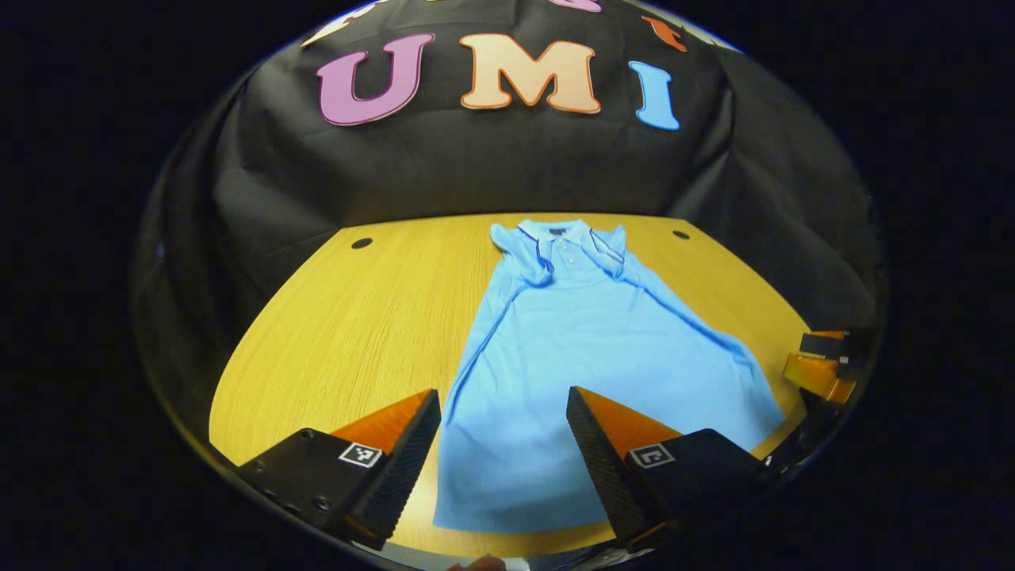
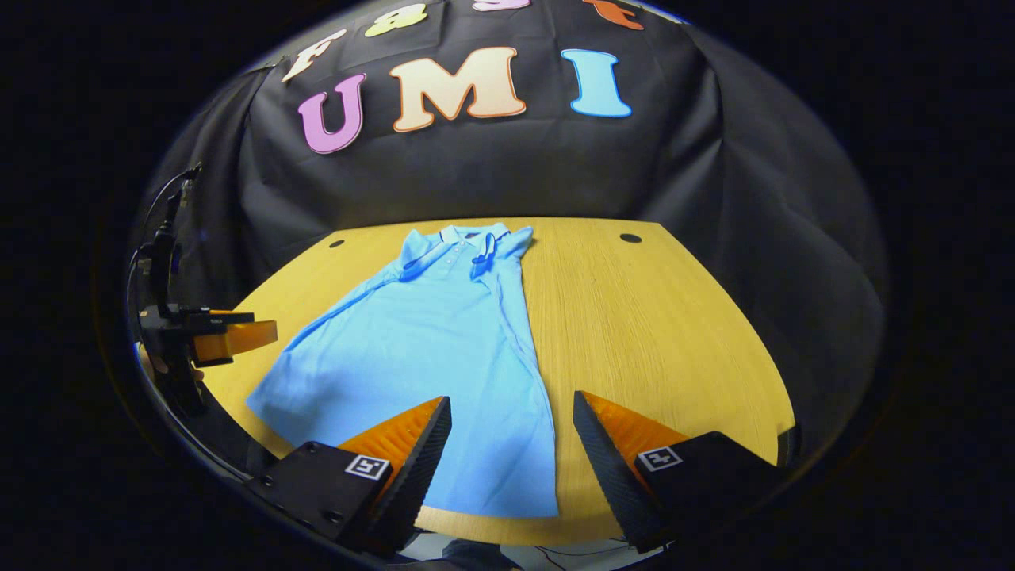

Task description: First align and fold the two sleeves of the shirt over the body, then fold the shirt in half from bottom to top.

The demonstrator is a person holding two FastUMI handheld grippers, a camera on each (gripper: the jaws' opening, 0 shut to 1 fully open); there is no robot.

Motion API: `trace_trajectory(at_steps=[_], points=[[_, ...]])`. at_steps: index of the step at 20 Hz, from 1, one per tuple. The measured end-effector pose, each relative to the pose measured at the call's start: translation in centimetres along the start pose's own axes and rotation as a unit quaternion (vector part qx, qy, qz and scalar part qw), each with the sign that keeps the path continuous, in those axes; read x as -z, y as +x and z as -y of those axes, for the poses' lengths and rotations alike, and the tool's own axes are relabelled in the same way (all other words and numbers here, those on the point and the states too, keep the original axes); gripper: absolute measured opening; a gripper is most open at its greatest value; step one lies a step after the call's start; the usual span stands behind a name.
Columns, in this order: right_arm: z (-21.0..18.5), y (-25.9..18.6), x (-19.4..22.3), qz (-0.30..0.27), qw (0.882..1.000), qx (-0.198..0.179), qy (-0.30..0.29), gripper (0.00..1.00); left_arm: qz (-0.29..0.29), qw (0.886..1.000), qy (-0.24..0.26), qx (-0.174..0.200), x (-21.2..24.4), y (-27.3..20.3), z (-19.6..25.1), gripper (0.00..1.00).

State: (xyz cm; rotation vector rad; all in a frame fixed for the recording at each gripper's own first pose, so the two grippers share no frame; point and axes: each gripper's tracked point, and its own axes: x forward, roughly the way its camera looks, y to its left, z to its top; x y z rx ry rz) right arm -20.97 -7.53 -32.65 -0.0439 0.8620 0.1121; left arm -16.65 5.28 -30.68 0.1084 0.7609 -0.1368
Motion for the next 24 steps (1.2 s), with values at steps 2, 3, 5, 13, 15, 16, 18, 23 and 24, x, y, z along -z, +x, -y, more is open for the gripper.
trace_trajectory(at_steps=[2,3,5,13,15,16,18,23,24], points=[[0.1,-0.4,1.6,-0.019,1.000,0.000,-0.004,0.98,-0.020,1.000,0.008,-0.003,2.3,-0.7,-0.3,0.96],[0.0,-0.8,2.4,-0.027,1.000,-0.002,-0.008,0.97,-0.029,1.000,0.007,-0.003,3.3,-1.0,-0.3,0.96],[-0.4,-1.2,3.6,-0.040,0.999,-0.007,-0.013,0.97,-0.045,0.999,-0.002,-0.005,5.2,-1.5,-0.6,0.96],[-1.2,-0.5,7.6,-0.089,0.996,-0.001,-0.011,0.98,-0.097,0.995,-0.011,-0.016,10.4,-1.7,-0.9,0.96],[-0.9,-0.2,8.6,-0.104,0.994,0.009,-0.012,0.98,-0.087,0.996,-0.011,-0.016,10.5,-2.0,-0.6,0.96],[-0.7,-0.1,9.0,-0.109,0.994,0.015,-0.014,0.98,-0.097,0.995,-0.010,-0.012,11.0,-2.3,-0.3,0.96],[-0.5,0.1,10.1,-0.127,0.992,0.020,-0.019,0.98,-0.090,0.996,-0.007,-0.009,10.8,-2.3,-0.1,0.96],[-1.3,0.5,10.3,-0.139,0.990,0.005,-0.006,0.90,-0.083,0.996,-0.027,-0.007,10.8,-2.1,0.3,0.94],[-1.9,0.7,10.2,-0.138,0.990,-0.003,-0.012,0.87,-0.081,0.996,-0.024,-0.002,10.7,-2.1,0.6,0.93]])
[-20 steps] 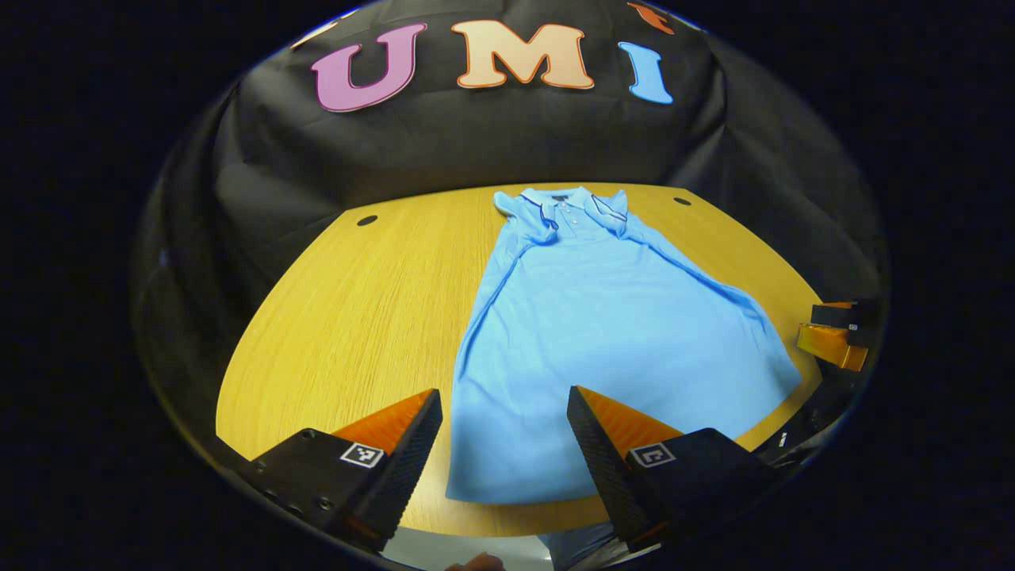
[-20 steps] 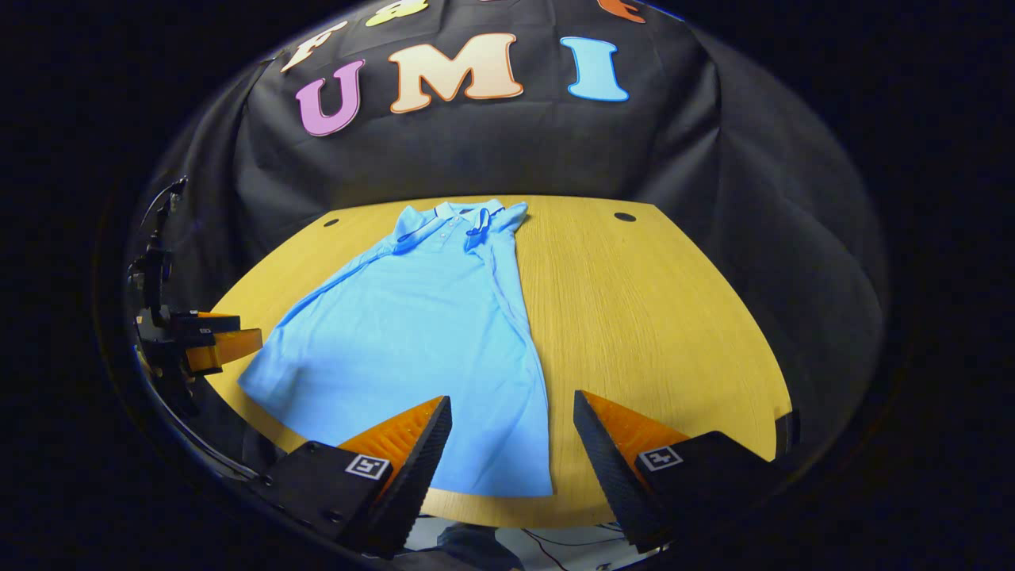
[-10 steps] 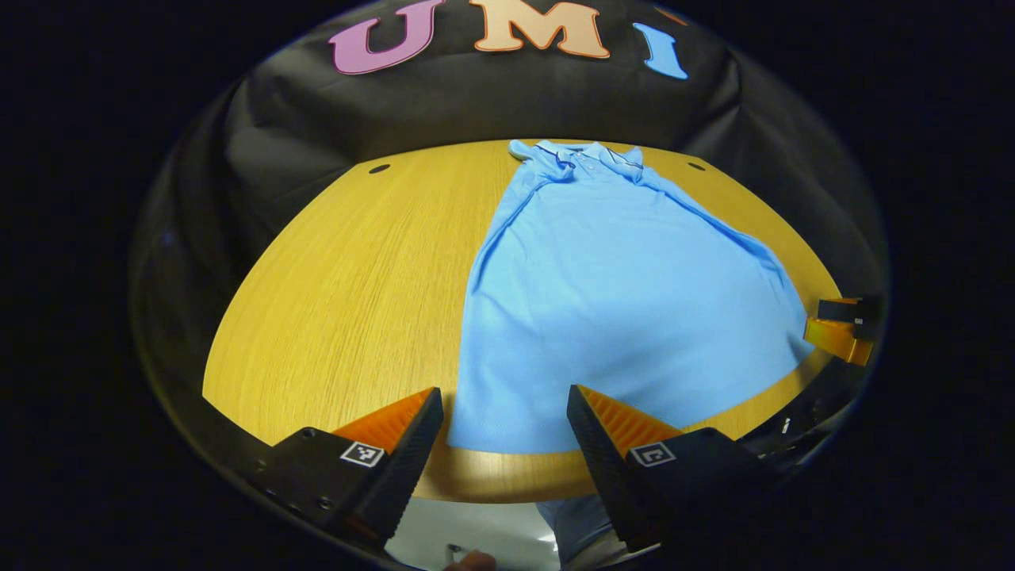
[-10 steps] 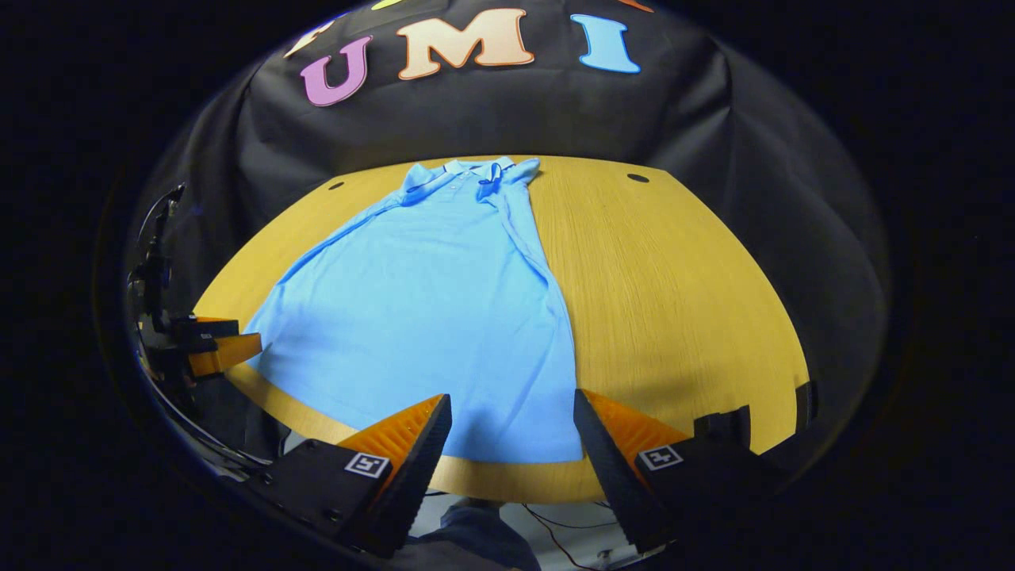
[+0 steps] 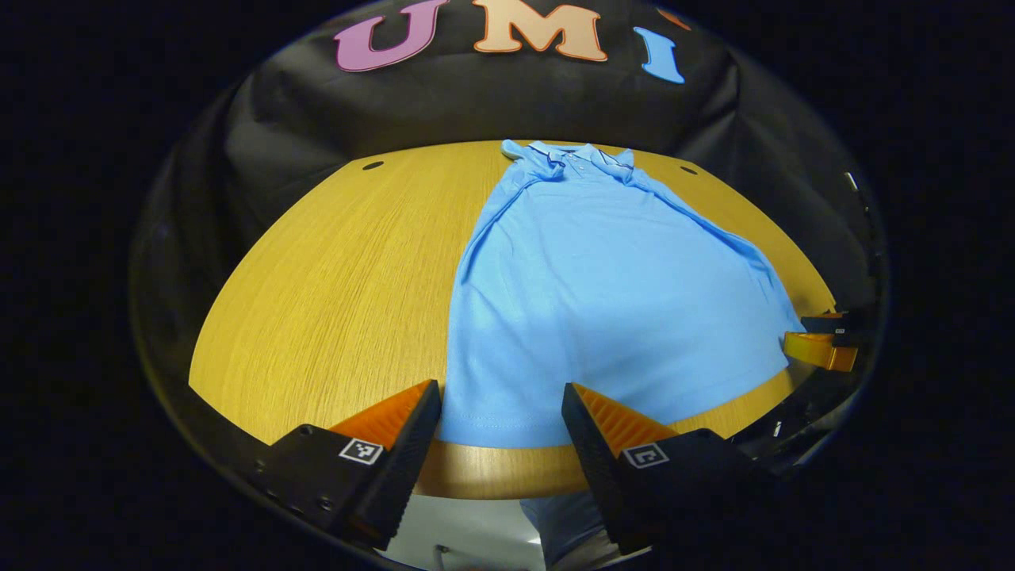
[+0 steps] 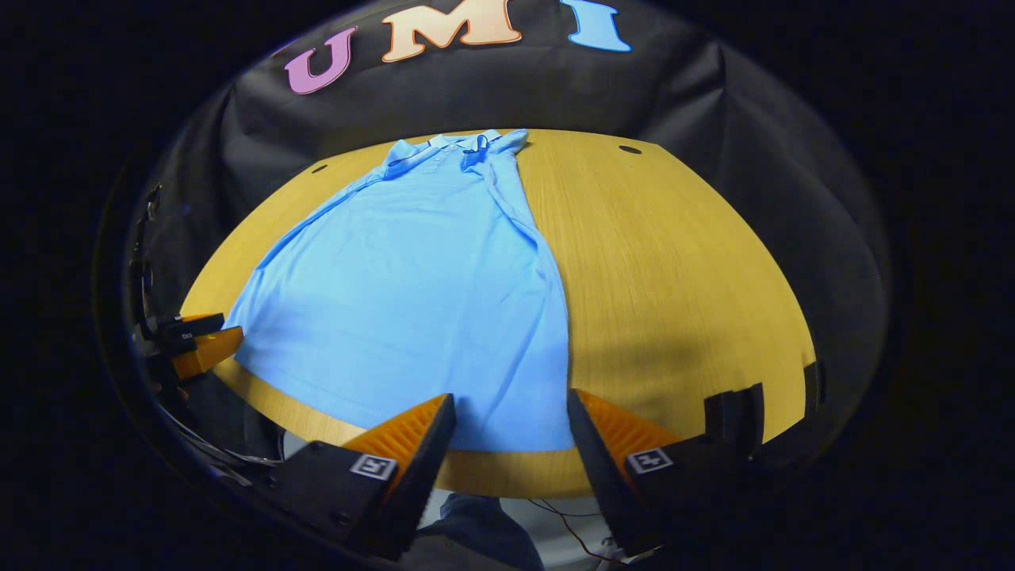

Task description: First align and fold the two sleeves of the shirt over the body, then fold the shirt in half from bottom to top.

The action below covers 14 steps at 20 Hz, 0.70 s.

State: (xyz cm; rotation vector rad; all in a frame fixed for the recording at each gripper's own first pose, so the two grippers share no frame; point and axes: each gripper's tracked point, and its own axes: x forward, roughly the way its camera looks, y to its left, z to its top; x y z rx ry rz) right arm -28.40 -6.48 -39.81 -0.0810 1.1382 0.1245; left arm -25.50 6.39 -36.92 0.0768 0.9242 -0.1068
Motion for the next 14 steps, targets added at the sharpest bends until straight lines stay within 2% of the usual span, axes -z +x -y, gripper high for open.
trace_trajectory(at_steps=[1,2,3,4,5,6,7,8,9,14], points=[[-0.6,0.1,0.2,-0.005,1.000,-0.008,-0.007,0.70,0.000,1.000,0.007,0.010,0.0,0.2,0.6,0.89],[-1.2,0.1,0.1,-0.004,1.000,-0.015,-0.014,0.62,0.002,1.000,0.014,0.016,-0.1,0.2,1.1,0.83],[-1.8,0.1,0.3,-0.006,1.000,-0.024,-0.016,0.43,0.003,1.000,0.017,0.022,0.0,0.2,1.8,0.67],[-2.2,0.1,0.3,-0.006,1.000,-0.023,-0.018,0.34,0.007,1.000,0.017,0.025,-0.2,0.3,2.2,0.55],[-2.3,0.2,0.3,-0.004,0.999,-0.026,-0.024,0.18,0.012,0.999,0.013,0.028,-0.4,0.4,2.8,0.34],[-2.5,0.2,0.2,-0.006,0.999,-0.034,-0.030,0.18,0.016,1.000,0.005,0.023,-0.3,0.3,2.9,0.24],[-2.3,0.2,0.1,-0.003,0.999,-0.033,-0.022,0.17,0.016,1.000,-0.004,0.017,-0.4,0.4,2.9,0.06],[-2.5,0.1,0.0,-0.004,0.999,-0.036,-0.017,0.06,0.012,1.000,-0.011,0.012,-0.3,0.4,2.9,0.03],[-2.6,0.4,-0.1,-0.002,0.999,-0.039,-0.011,0.03,0.003,1.000,-0.019,0.007,-0.3,0.4,2.9,0.00],[-2.6,-0.6,-2.0,0.019,0.999,-0.046,0.014,0.03,-0.034,0.998,-0.061,-0.001,-1.2,0.3,3.0,0.00]])
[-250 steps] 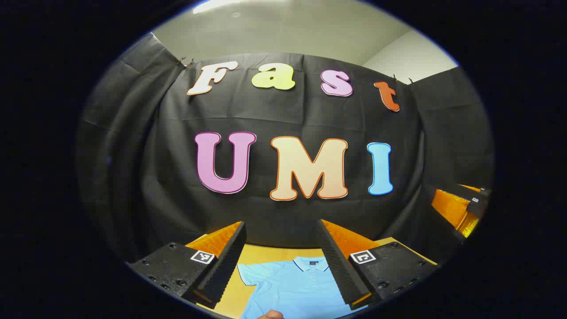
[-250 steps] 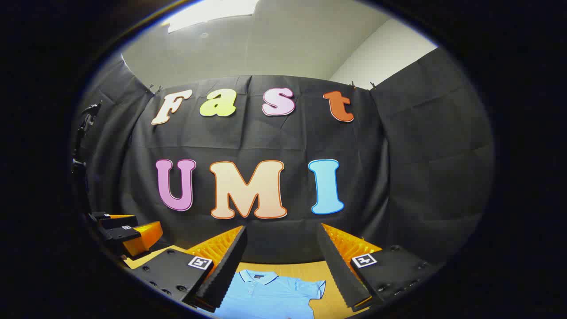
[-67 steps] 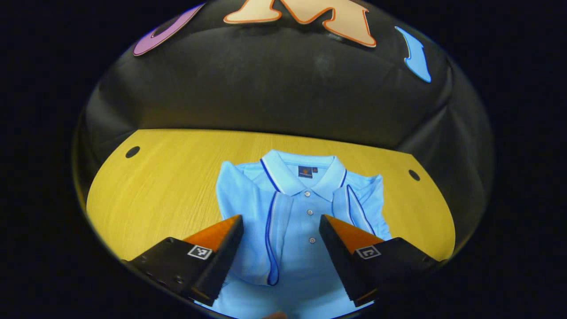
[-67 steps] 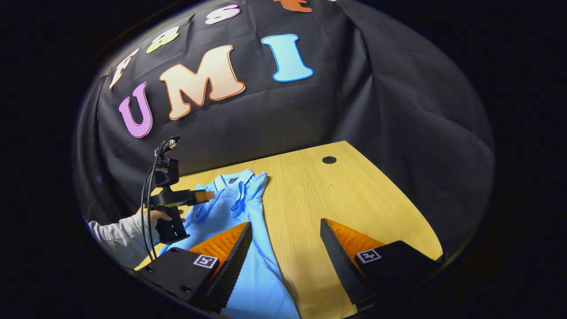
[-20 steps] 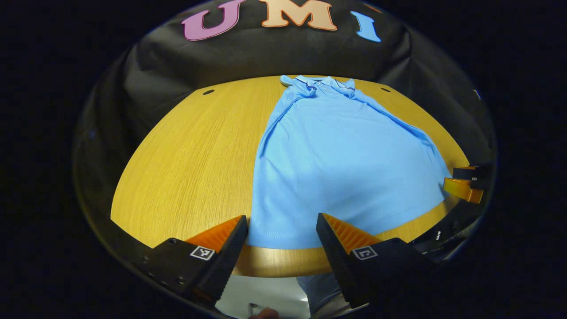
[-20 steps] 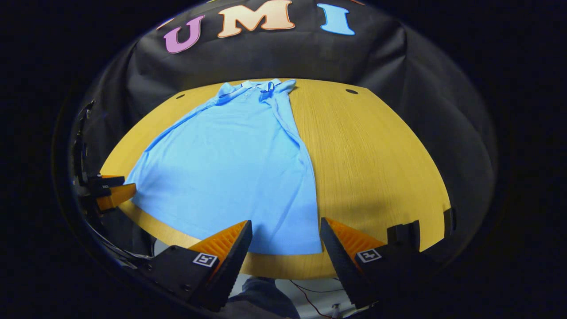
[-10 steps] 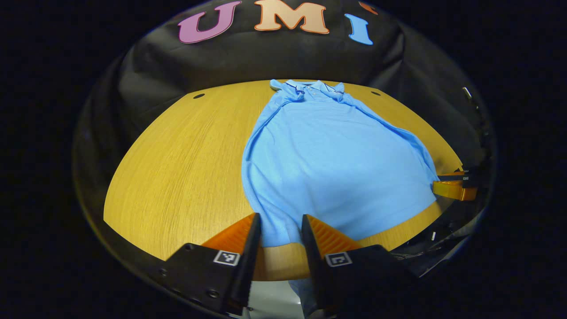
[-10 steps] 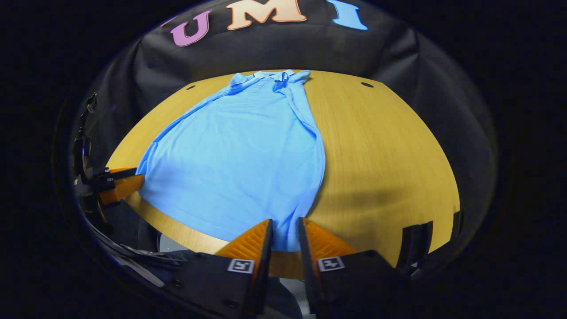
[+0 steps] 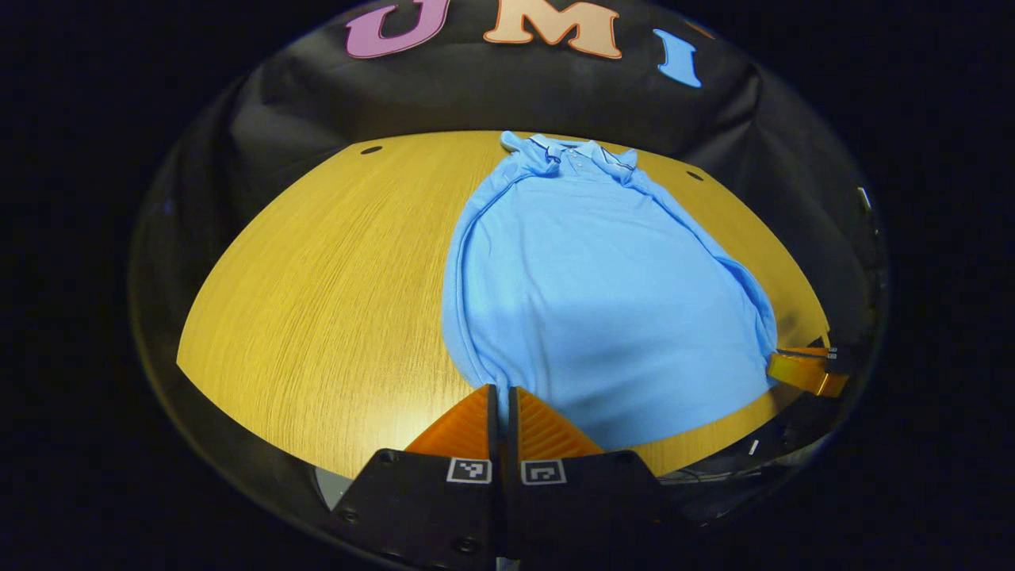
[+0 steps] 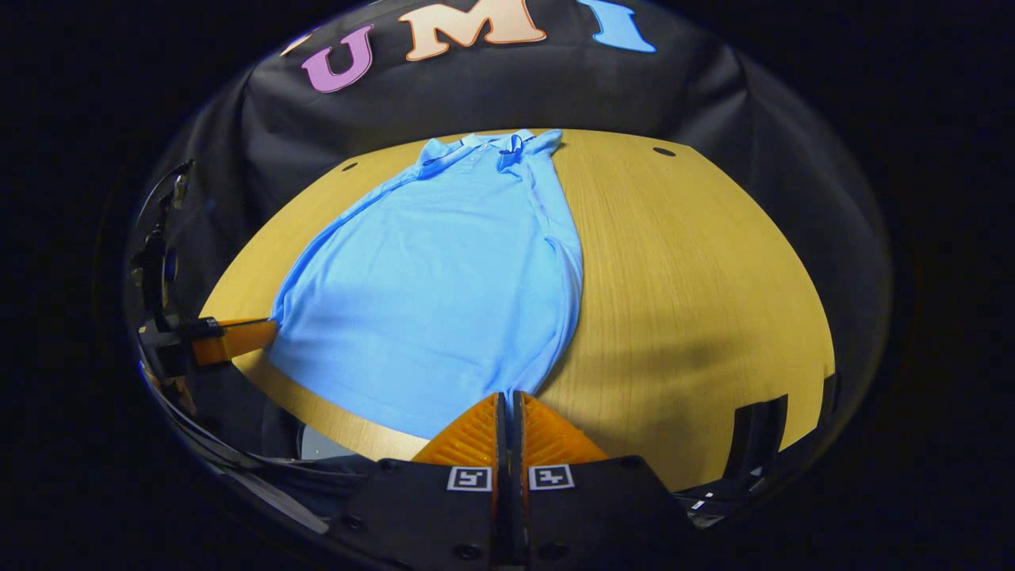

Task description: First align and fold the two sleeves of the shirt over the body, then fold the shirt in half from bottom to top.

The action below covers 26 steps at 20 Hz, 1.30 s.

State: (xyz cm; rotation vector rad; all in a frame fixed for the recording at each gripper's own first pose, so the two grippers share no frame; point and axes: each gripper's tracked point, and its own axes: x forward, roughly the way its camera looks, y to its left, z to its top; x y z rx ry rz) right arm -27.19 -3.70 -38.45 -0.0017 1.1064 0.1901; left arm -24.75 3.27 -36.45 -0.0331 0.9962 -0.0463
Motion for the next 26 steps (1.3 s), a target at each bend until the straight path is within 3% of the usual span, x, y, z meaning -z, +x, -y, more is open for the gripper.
trace_trajectory(at_steps=[14,26], points=[[-1.7,-0.7,-14.1,0.101,0.994,-0.011,0.035,0.03,0.060,0.998,-0.014,0.029,-12.6,-0.7,-0.3,0.00],[-0.4,4.2,-28.8,0.191,0.978,0.004,0.080,0.00,0.129,0.990,0.010,0.051,-27.5,5.3,0.9,0.00]])
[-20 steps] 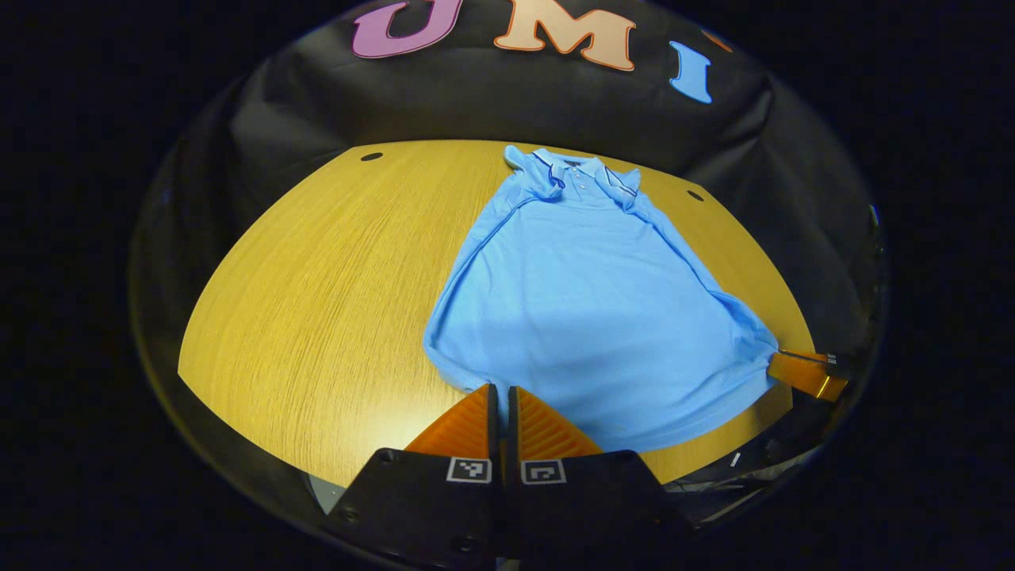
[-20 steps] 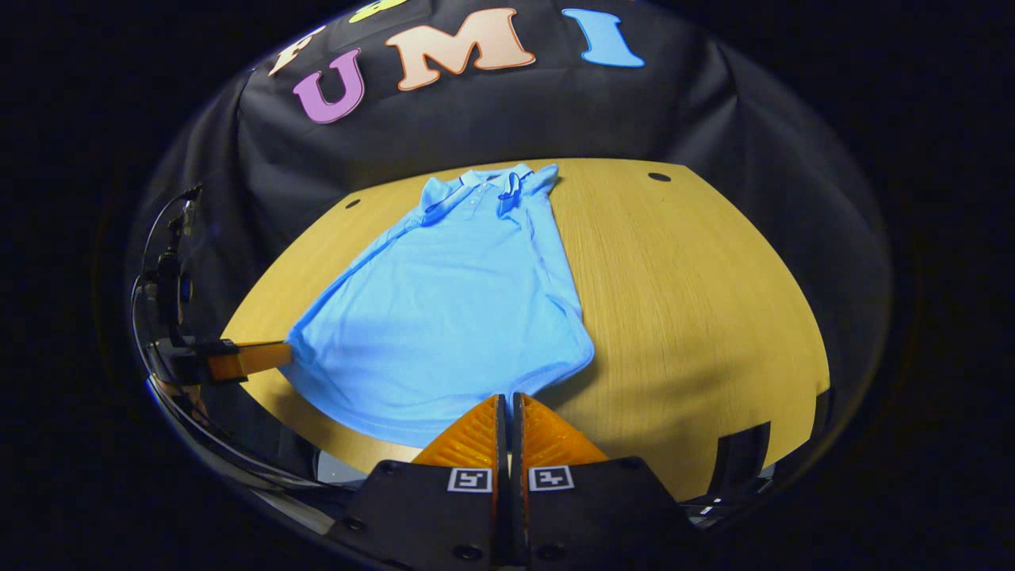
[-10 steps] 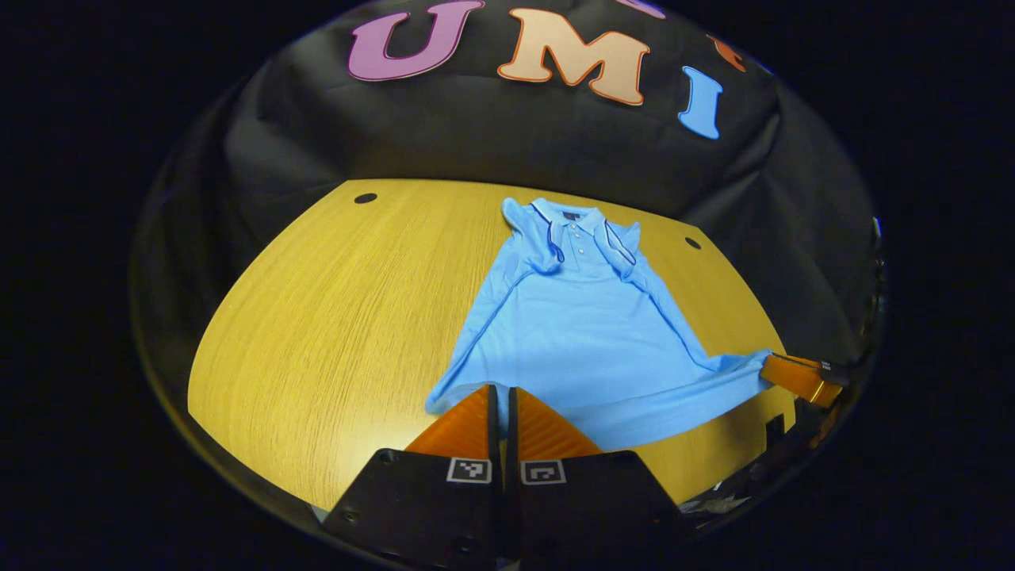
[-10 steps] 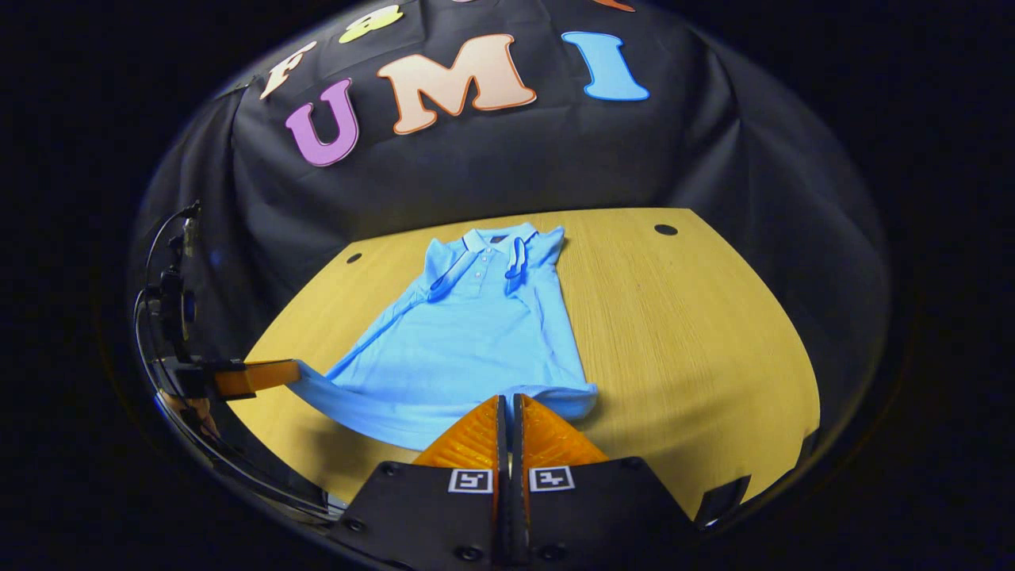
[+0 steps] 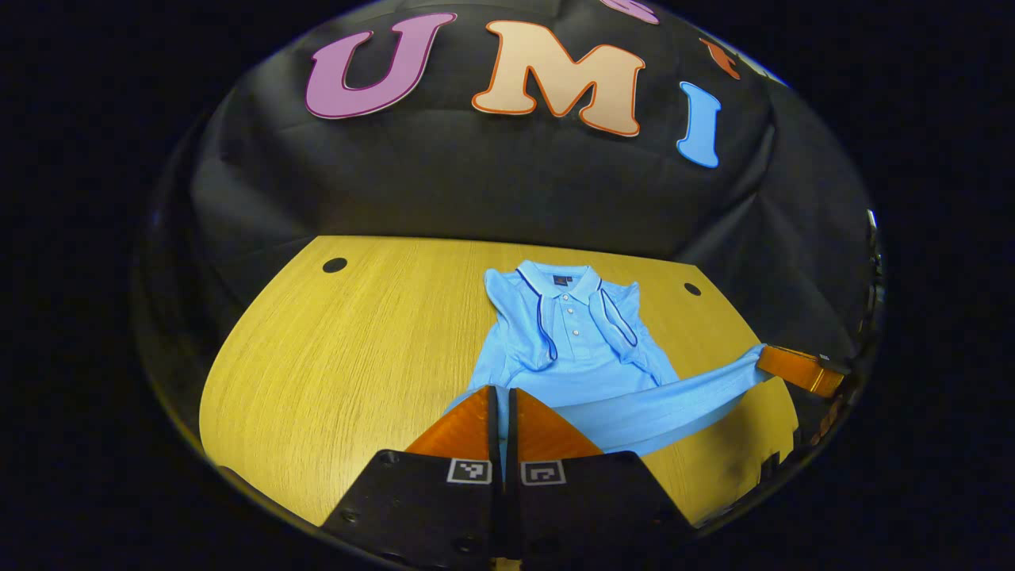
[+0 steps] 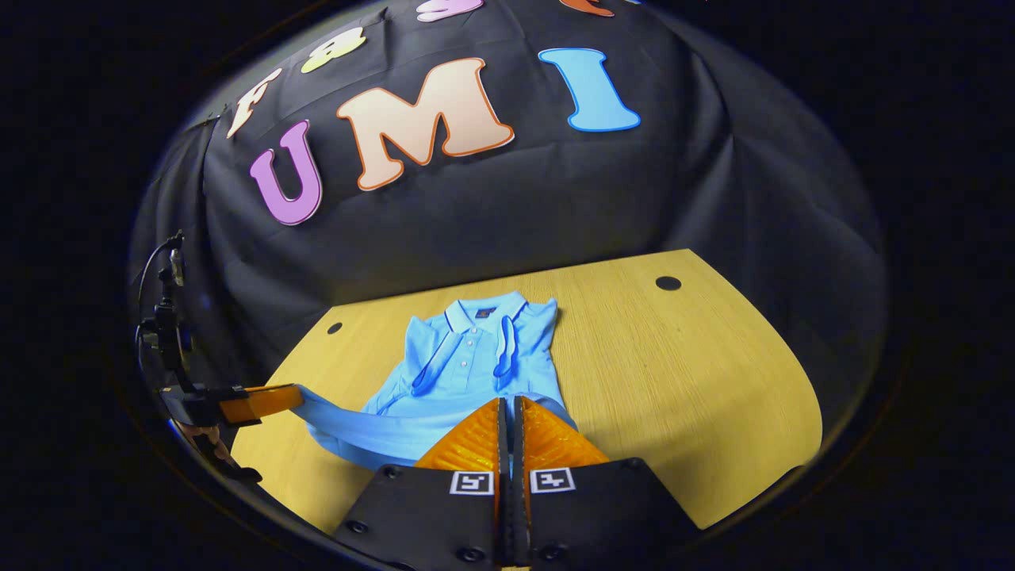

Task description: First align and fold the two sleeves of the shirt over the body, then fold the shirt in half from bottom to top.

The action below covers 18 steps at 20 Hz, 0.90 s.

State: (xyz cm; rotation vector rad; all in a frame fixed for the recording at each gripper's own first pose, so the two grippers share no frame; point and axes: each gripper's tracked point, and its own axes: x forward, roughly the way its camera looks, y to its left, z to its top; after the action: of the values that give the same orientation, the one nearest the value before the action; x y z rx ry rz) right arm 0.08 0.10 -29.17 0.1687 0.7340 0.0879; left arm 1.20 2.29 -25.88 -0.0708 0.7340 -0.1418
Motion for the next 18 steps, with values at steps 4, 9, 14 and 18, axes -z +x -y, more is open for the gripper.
trace_trajectory(at_steps=[4,9,14,18], points=[[-1.0,3.9,-3.5,0.030,0.999,0.004,-0.009,0.02,0.011,1.000,-0.003,0.002,-3.6,3.5,-1.3,0.00],[-1.0,9.7,-6.5,0.050,0.999,0.020,-0.010,0.02,0.026,1.000,0.005,0.008,-8.4,8.3,-2.6,0.00],[0.9,16.0,-7.2,0.046,0.997,0.053,-0.015,0.02,0.027,0.999,0.013,0.025,-10.7,14.8,-2.5,0.00],[2.0,20.8,-6.8,0.037,0.997,0.074,-0.012,0.03,0.021,0.999,0.018,0.028,-11.0,19.8,-2.9,0.00]])
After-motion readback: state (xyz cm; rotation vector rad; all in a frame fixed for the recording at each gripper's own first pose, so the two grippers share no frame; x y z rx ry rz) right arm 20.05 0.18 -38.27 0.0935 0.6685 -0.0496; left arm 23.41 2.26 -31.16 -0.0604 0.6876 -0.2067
